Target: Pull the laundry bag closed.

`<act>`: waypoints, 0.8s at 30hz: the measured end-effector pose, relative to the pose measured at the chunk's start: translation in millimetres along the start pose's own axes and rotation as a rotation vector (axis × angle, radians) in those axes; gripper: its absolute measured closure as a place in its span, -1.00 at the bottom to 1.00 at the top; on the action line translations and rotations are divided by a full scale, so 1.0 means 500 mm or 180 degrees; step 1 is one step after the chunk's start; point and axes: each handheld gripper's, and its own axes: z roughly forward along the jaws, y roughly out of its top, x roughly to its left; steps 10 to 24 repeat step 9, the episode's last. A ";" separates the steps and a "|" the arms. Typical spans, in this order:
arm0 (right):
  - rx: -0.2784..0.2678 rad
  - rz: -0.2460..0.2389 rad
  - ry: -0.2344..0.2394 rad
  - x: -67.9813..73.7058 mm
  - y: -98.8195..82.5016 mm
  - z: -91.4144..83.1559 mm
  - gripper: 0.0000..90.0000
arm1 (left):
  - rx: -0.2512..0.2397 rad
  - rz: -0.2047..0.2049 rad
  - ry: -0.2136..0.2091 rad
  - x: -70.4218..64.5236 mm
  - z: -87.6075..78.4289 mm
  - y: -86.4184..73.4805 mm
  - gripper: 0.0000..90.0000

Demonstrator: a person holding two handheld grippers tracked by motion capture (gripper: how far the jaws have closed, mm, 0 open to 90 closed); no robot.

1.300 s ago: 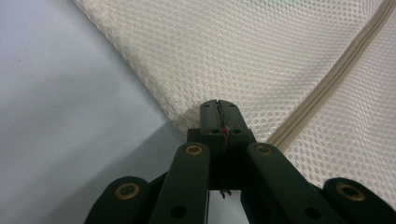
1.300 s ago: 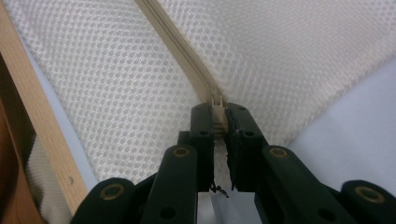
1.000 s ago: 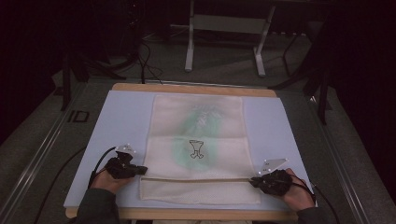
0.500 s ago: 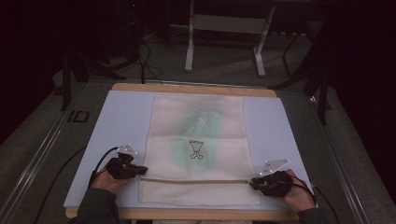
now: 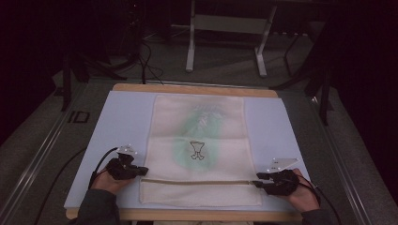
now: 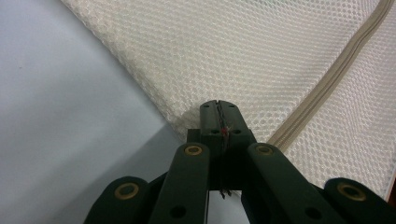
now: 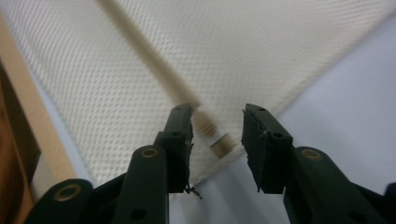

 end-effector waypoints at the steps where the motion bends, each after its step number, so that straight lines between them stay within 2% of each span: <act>1: -0.0032 0.0019 -0.0046 -0.004 -0.001 -0.002 0.37 | 0.0006 0.0002 -0.0002 0.000 0.000 0.000 0.99; 3: -0.0071 0.0119 -0.0159 -0.010 -0.003 -0.004 0.34 | 0.0020 0.0024 -0.0003 0.000 0.000 0.002 0.99; 6: -0.0129 0.0199 -0.0243 -0.017 -0.006 -0.003 0.31 | 0.0035 0.0061 0.0020 -0.002 -0.001 0.004 0.98; 9: -0.0184 0.0259 -0.0305 -0.022 -0.008 -0.004 0.29 | 0.0009 0.0166 0.0062 -0.008 -0.005 0.006 0.91; 24: -0.0184 0.0259 -0.0305 -0.022 -0.008 -0.004 0.29 | 0.0009 0.0166 0.0062 -0.008 -0.005 0.006 0.91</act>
